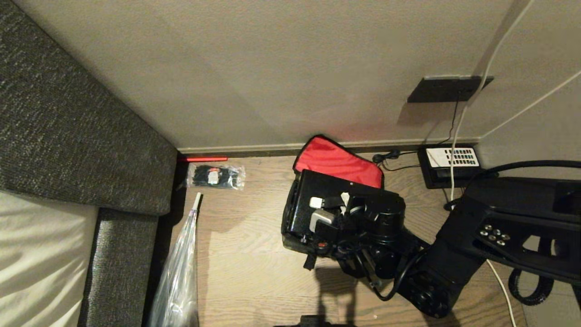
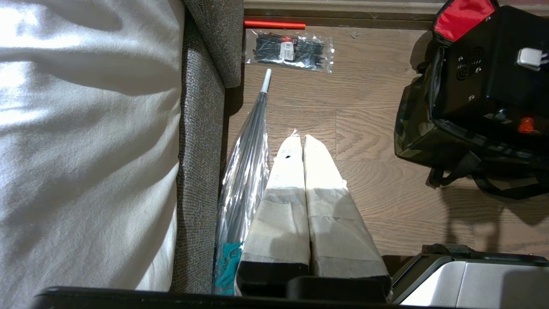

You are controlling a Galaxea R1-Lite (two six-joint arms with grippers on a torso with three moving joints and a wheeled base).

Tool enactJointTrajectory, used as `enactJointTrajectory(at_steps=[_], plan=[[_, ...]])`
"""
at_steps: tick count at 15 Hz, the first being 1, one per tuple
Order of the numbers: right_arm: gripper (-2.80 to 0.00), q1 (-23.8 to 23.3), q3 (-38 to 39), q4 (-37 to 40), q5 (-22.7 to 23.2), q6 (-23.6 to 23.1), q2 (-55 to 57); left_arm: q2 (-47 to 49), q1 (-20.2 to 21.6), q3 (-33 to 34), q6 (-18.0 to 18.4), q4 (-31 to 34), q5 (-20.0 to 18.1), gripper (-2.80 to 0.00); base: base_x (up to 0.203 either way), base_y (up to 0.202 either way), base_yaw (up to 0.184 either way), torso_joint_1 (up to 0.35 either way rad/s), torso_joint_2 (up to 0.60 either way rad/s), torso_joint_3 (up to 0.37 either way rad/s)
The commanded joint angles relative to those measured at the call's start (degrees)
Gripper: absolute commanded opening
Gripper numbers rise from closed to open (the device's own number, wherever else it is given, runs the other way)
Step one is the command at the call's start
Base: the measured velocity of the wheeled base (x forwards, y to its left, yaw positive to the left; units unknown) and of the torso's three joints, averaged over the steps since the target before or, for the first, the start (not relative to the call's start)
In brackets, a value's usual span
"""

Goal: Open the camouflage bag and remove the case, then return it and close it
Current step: Place the black box back

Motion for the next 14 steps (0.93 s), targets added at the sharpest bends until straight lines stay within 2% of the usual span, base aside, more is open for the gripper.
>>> enactJointTrajectory(at_steps=[1,9,14], plan=[[-2.80,-1.08,-0.60,-0.41,0.63,-0.36,2.33,-0.11,0.02,0.18,-0.01,0.00,0.02,-2.80,0.000,0.000,0.000,0.000,0.00,0.000],[-2.80,-2.58,-2.76,-0.42,0.65,-0.03,2.39,-0.11,0.02,0.18,-0.01,0.00,0.02,-2.80,0.000,0.000,0.000,0.000,0.00,0.000],[-2.80,-1.95,-3.13,4.84,0.15,-0.39,-3.09,-0.11,0.02,0.18,-0.01,0.00,0.02,-2.80,0.000,0.000,0.000,0.000,0.00,0.000]])
